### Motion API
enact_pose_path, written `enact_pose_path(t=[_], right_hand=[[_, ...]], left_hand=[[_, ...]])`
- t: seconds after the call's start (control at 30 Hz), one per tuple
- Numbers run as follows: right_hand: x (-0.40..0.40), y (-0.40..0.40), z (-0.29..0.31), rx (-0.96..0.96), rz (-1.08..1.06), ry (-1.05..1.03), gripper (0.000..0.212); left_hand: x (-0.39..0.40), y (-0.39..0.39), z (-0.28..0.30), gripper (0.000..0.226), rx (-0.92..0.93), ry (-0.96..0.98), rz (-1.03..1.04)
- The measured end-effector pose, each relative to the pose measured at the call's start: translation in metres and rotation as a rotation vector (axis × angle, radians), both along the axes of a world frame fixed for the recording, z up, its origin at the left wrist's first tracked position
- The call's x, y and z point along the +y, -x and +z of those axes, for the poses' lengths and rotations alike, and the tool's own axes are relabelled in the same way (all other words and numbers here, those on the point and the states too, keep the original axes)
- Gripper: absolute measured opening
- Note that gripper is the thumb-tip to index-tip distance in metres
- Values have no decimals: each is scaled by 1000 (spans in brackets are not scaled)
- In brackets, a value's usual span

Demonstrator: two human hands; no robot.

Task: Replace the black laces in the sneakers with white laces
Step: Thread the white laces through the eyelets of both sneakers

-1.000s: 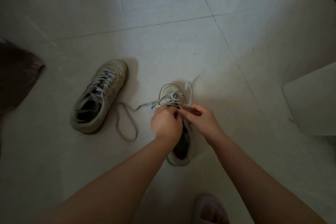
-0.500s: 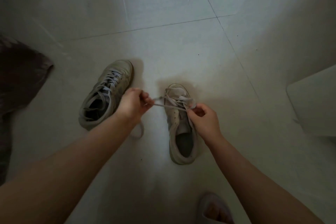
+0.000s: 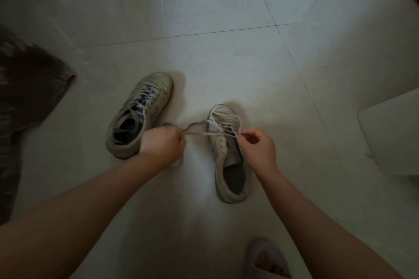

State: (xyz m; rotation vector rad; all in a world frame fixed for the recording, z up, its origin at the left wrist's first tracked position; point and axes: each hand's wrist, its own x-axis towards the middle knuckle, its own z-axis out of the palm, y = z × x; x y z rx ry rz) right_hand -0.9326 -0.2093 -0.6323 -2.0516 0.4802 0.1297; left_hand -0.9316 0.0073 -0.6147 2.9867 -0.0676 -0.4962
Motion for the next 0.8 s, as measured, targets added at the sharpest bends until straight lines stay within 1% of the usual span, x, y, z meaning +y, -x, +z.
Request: enact_pose_path(t=[0.07, 0.13, 0.17, 0.2, 0.23, 0.27, 0.33, 0.37, 0.4, 0.43, 0.5, 0.57, 0.6, 0.63, 0.7, 0.73, 0.8], right_hand=[[1, 1, 0, 5, 1, 18, 7], [3, 1, 0, 19, 6, 16, 7], [4, 0, -1, 27, 5, 6, 8], [4, 0, -1, 33, 1, -6, 8], [5, 0, -2, 37, -3, -14, 8], [5, 0, -2, 41, -3, -18, 8], [6, 1, -3, 51, 3, -22, 10], [6, 1, -3, 55, 7, -22, 10], [6, 2, -2, 56, 12, -23, 11], [6, 2, -2, 54, 18, -23, 11], [5, 2, -1, 48, 26, -10, 10], [4, 2, -2, 38, 30, 28, 9], [4, 2, -2, 31, 32, 45, 8], [4, 1, -3, 25, 32, 58, 8], [3, 1, -4, 27, 26, 59, 7], [3, 1, -5, 32, 20, 47, 8], [4, 1, -7, 34, 3, 25, 9]], left_hand=[[17, -5, 0, 32, 164, -137, 69], [20, -2, 1, 32, 337, -232, 17], [16, 1, 1, 32, 394, -244, -32], [10, 4, 2, 33, 412, -226, -65], [4, 4, 4, 34, 396, -179, -83], [-2, 3, 7, 35, 333, -104, -97], [-15, -3, 8, 36, 146, 118, -155], [-24, -6, 7, 36, 83, 237, -168], [-34, -8, 6, 36, 63, 340, -161], [-44, -10, 6, 34, 73, 395, -128], [-60, -14, 6, 29, 56, 417, -21], [-67, -17, 9, 26, -61, 354, -40], [-67, -16, 10, 25, -97, 362, -77], [-65, -16, 8, 22, -87, 421, -88], [-57, -11, 5, 17, 41, 579, -51], [-55, -9, 3, 20, 99, 602, -20], [-55, -6, -3, 27, 147, 529, -19]])
